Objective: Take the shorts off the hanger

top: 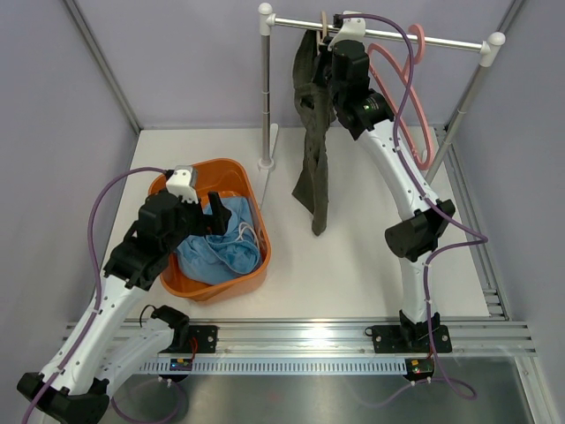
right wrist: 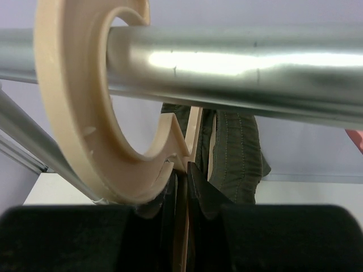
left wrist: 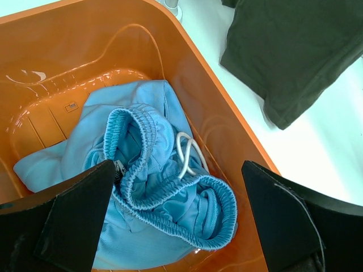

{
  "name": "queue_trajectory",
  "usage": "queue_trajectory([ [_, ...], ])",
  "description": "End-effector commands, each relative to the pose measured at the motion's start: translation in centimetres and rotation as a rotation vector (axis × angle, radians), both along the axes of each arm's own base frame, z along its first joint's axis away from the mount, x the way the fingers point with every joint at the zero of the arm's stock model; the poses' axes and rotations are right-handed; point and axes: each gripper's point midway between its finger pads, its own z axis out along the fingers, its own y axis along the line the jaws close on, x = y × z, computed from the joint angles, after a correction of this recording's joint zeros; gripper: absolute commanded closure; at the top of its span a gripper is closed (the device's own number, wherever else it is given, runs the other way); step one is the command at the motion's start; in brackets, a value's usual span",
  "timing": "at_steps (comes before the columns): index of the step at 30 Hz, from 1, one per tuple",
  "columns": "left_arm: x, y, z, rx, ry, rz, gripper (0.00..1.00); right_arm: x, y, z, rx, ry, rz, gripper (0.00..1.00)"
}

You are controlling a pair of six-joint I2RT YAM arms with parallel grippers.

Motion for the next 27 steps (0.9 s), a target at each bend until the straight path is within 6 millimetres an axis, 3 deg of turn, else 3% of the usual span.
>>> queue_trajectory([
  [1,0.4,-0.3,1.6,-0.029,-0.066,-0.013,0.01,-1.2,-1.4,2.6,0.004,-0.051,-0.044,0.95],
  [8,0.3,-0.4,1.6,-0.029,-0.066,-0.016,0.02,-2.2,-1.9,3.6,-0.012,-0.062,-0.042,1.0],
  [20,0.3,-0.4,2.0,-0.035,-0.08,-0.018,0.04,-5.8,-3.4,8.9,0.004,-0.148,-0.008,1.0],
  [27,0.4,-0.3,2.4,-0.033,-0.09,-0.017,0.04,-6.8,-4.0,9.6,-0.008,-0.164,-0.008,1.0],
])
